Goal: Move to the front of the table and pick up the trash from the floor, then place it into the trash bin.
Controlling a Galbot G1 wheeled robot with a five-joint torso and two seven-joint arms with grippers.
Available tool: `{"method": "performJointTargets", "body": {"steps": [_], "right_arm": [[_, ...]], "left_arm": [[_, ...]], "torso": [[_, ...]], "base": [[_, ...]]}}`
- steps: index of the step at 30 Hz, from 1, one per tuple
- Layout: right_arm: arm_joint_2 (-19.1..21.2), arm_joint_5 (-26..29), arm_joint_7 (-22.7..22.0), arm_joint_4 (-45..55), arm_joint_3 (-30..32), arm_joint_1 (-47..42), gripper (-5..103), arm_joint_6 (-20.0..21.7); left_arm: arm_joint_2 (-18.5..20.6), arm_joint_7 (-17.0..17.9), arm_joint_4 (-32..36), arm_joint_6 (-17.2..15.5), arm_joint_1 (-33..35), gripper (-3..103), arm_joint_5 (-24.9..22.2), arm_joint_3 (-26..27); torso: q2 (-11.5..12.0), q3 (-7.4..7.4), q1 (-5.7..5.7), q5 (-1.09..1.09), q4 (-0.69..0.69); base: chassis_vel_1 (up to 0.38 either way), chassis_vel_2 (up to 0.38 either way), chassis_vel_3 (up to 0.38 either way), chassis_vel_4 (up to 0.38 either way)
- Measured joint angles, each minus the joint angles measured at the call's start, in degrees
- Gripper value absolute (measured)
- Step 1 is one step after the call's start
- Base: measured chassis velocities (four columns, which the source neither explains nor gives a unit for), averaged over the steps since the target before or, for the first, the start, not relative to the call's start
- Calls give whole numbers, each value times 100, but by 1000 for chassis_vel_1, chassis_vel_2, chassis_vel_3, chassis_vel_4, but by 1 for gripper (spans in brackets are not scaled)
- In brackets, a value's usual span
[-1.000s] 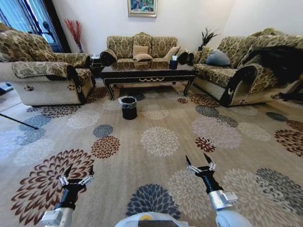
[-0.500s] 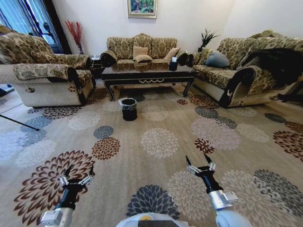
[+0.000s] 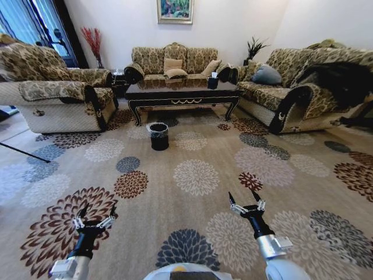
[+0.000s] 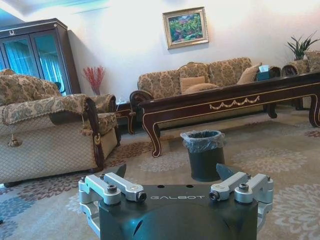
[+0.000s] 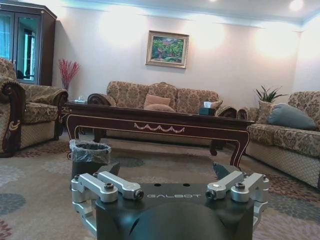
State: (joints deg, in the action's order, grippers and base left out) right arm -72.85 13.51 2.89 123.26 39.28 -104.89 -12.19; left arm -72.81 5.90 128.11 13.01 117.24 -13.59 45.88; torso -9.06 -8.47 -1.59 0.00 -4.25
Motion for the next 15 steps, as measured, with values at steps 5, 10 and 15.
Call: {"method": "performJointTargets", "body": {"steps": [5,10,15], "right_arm": [[0,0,0,0,0,0,100,0],[0,0,0,0,0,0,100,0],[0,0,0,0,0,0,100,0]], "left_arm": [[0,0,0,0,0,100,0,0],[0,0,0,0,0,100,0,0],[0,0,0,0,0,100,0,0]], "torso": [[-106,-77,-29,0,0],[-230,-175,-55,0,0],[-344,-265,-82,0,0]], "base": [[0,0,0,0],[0,0,0,0],[0,0,0,0]]}}
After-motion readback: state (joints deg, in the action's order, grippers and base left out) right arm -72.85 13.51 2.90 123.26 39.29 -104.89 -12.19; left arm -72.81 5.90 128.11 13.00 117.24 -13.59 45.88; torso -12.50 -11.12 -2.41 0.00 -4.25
